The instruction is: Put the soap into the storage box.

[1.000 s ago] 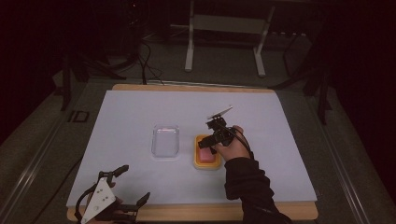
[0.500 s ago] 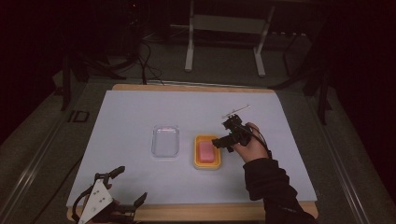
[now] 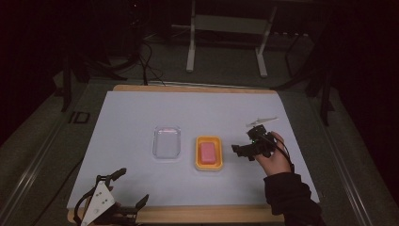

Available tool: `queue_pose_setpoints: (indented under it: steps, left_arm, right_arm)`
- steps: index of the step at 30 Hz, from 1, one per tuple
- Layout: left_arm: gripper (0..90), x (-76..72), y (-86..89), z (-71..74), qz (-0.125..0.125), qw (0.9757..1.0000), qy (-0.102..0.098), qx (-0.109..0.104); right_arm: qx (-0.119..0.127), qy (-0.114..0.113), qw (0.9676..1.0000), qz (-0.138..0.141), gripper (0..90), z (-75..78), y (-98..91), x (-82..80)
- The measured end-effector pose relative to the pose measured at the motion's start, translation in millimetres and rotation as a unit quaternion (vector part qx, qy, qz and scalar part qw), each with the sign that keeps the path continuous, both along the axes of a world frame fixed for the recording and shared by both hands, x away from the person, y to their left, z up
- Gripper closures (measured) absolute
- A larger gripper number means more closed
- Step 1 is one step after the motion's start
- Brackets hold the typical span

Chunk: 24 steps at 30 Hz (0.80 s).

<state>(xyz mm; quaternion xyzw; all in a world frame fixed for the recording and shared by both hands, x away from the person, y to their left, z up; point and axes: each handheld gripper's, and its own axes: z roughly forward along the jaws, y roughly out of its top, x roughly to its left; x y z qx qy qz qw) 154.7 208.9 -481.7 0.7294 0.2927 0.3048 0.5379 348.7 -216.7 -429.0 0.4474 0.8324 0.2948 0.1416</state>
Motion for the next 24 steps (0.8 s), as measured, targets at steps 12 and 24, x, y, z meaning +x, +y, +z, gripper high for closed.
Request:
queue_pose_setpoints:
  steps: [12, 24]
  left_arm:
    - [0.3, -5.2, 1.4, 0.0, 0.003, 1.0, 0.001, 0.002]
    - [0.3, -6.3, 1.5, 0.0, 0.004, 1.0, 0.0, 0.003]
  right_arm:
    - [0.003, -0.016, 0.9997, -0.016, 13.9, -19.9, -35.9, -25.7]
    - [0.021, -0.027, 0.9993, -0.014, 14.0, -43.7, -70.4, -44.9]
